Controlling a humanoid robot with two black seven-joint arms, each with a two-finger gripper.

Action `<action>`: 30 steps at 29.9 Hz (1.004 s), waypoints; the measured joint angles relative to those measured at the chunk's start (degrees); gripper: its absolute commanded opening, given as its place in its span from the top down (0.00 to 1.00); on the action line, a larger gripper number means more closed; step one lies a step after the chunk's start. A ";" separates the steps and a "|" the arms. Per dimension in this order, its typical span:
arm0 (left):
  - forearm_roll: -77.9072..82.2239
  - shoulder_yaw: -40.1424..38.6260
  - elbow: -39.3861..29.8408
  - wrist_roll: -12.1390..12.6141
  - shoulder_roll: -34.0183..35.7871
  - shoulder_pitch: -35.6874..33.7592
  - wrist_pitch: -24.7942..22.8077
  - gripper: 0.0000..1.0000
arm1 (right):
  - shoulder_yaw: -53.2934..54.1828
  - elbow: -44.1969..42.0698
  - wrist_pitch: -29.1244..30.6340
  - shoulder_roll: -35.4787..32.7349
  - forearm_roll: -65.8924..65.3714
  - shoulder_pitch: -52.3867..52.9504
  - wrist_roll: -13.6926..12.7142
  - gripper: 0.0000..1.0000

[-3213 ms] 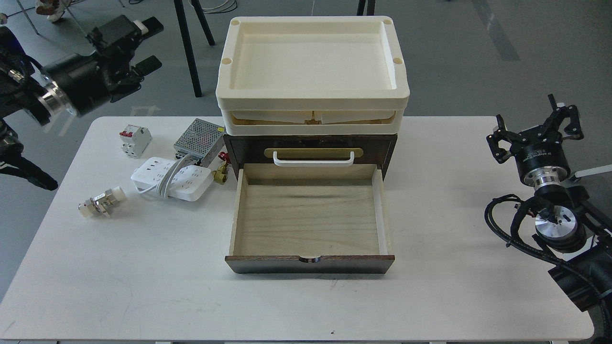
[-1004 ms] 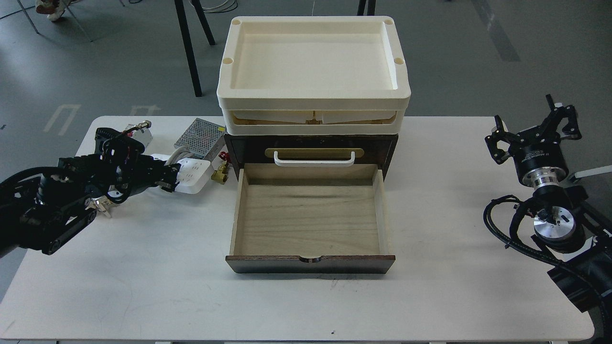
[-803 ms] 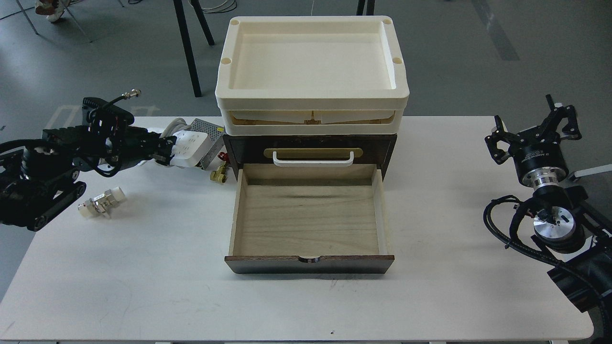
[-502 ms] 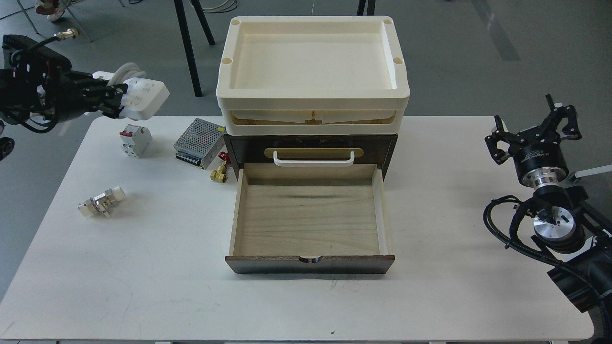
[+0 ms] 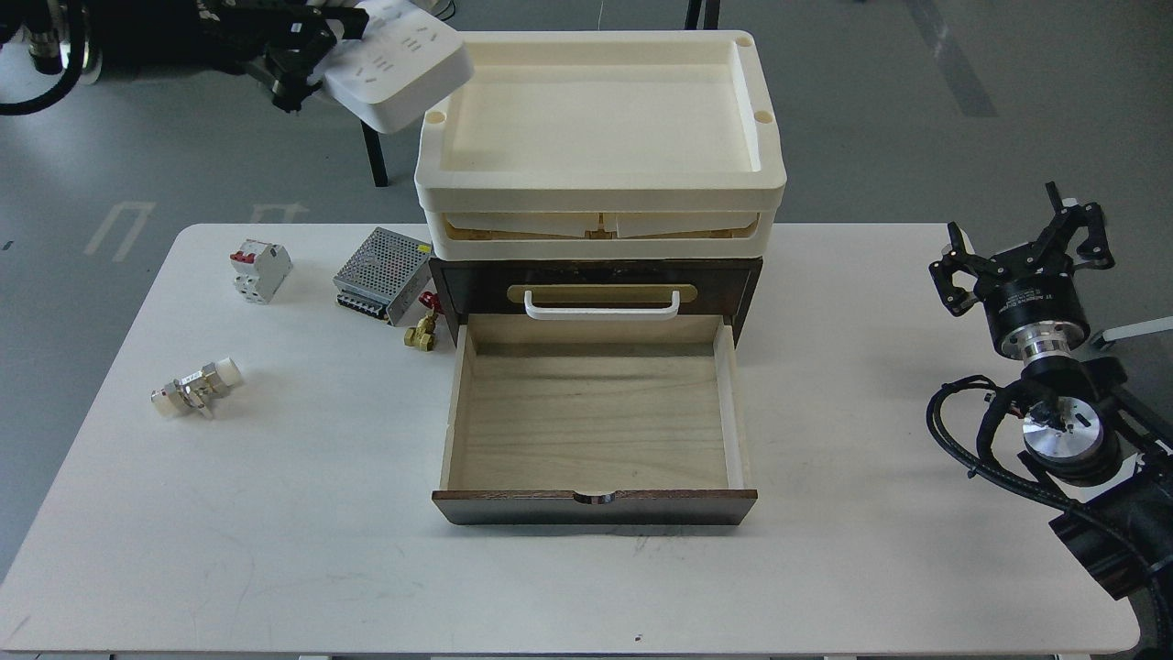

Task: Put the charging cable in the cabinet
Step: 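Carry the power strip over and lower it into the open drawer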

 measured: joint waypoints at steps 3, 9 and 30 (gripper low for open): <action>-2.09 -0.80 -3.73 -0.68 -4.42 -0.19 -0.65 0.97 | 0.00 0.00 0.00 0.00 0.00 0.01 -0.02 0.00; -2.78 -0.81 -6.47 -1.19 -14.36 3.47 -0.75 0.97 | 0.00 0.07 0.00 0.02 0.00 0.01 -0.02 0.00; 11.99 1.47 3.90 5.88 -32.01 34.31 -0.76 0.95 | 0.00 0.01 0.00 -0.01 0.00 -0.08 0.01 0.00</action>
